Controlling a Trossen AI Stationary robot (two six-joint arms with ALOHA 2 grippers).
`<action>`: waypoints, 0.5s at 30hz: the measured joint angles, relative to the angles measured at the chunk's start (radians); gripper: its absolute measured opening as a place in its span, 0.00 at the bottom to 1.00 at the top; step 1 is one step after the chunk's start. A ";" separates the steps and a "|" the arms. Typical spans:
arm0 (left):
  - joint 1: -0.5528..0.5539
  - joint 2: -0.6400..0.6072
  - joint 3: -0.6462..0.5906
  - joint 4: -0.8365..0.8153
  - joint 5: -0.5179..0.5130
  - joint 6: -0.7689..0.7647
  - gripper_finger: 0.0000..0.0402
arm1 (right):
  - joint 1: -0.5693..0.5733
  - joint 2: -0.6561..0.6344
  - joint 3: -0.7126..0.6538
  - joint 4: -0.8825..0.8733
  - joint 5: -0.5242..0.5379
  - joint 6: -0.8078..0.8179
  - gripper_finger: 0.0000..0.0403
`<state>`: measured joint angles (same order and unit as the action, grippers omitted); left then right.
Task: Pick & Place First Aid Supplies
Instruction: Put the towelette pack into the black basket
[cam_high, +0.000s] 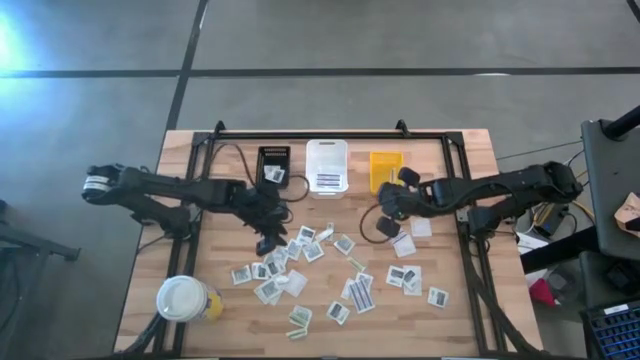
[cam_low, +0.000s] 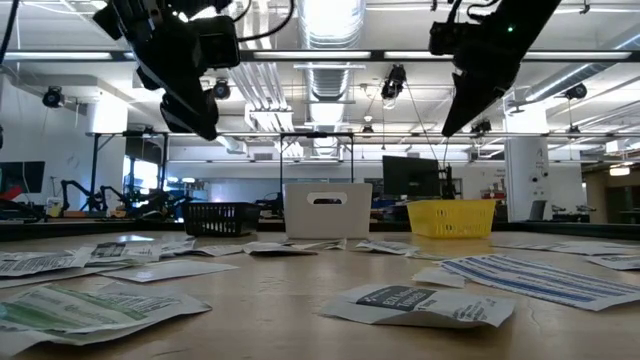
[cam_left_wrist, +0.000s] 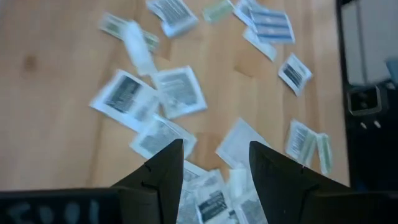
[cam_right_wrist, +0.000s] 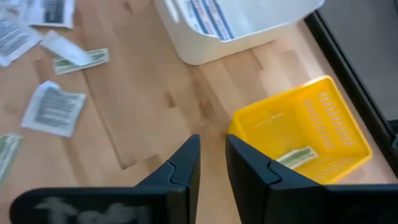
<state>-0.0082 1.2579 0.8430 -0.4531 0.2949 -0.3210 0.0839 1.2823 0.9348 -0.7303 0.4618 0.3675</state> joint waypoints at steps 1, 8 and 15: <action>0.000 0.015 0.004 0.000 0.024 0.007 0.43 | 0.011 0.000 0.000 0.000 0.000 0.000 0.17; -0.005 0.103 0.023 0.000 0.083 0.034 0.43 | 0.067 0.000 -0.001 0.000 0.000 0.026 0.15; -0.034 0.180 0.023 0.007 0.087 0.092 0.43 | 0.096 0.000 -0.003 0.002 0.000 0.062 0.15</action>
<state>-0.0421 1.4380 0.8661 -0.4463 0.3820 -0.2292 0.1799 1.2823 0.9320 -0.7288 0.4622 0.4291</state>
